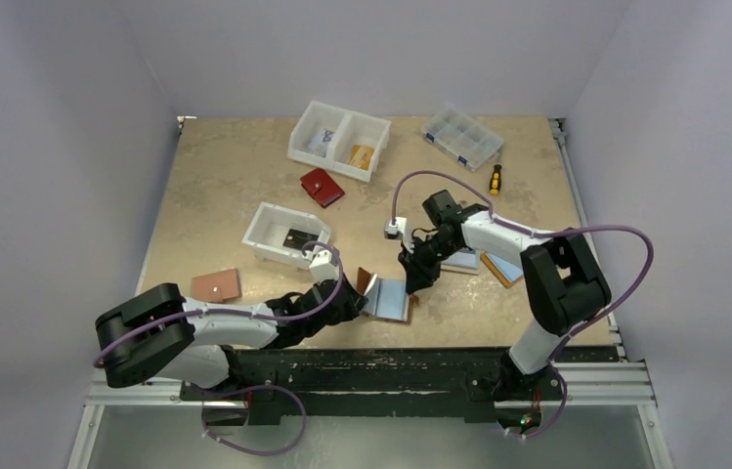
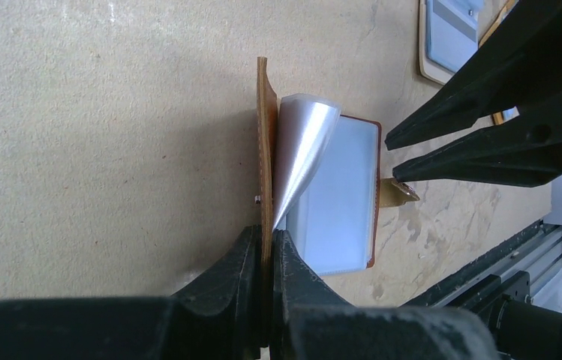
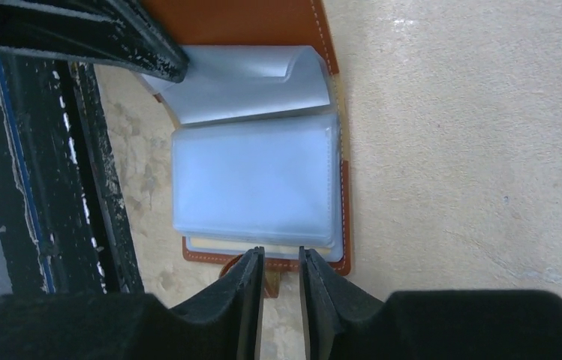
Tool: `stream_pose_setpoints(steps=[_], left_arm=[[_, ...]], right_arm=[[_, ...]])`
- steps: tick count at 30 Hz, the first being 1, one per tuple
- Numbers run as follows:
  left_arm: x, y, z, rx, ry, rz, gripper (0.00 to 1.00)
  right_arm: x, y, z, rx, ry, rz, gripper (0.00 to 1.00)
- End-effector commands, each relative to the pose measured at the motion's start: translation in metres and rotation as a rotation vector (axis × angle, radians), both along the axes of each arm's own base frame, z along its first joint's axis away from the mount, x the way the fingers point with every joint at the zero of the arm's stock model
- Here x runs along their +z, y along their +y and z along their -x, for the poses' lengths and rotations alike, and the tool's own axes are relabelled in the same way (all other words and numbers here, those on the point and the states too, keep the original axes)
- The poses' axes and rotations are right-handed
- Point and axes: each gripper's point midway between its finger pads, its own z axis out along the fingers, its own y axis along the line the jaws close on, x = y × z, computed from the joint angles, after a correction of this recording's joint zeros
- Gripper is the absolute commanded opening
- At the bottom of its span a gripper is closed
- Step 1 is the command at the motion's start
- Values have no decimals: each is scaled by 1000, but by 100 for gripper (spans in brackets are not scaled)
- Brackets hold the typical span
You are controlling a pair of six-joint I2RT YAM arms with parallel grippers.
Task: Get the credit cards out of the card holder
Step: Open the card holder at the center of the board.
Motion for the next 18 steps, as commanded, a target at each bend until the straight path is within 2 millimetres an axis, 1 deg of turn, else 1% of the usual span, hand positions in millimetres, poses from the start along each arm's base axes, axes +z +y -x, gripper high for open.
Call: stream_pose_setpoints(steps=[1,4,8,10,12,14,16,18], left_arm=[[1,-7,4,-11,17,54,0],[0,-8,5,-14,23,67,0],[-1,-7,6,-12,28,74,0],[-2,-7,6,-8,30,74,0],[-3,-6,6,-2,33,72,0],[-2,-6,5,4,32,73,0],[-2,-6,4,7,32,74,0],[-2,-7,4,5,32,75,0]], right_arm=[[0,7,-12,-72,29,8,32],[-3,9,-18,-92,53,28,34],[-14,3,-27,-116,40,89,34],[-14,0,-27,-115,29,102,34],[-10,-3,-25,-101,1,100,34],[-10,-9,-23,-97,-29,117,35],[-14,-17,-25,-108,-61,156,35],[-16,-19,-26,-122,-71,164,35]])
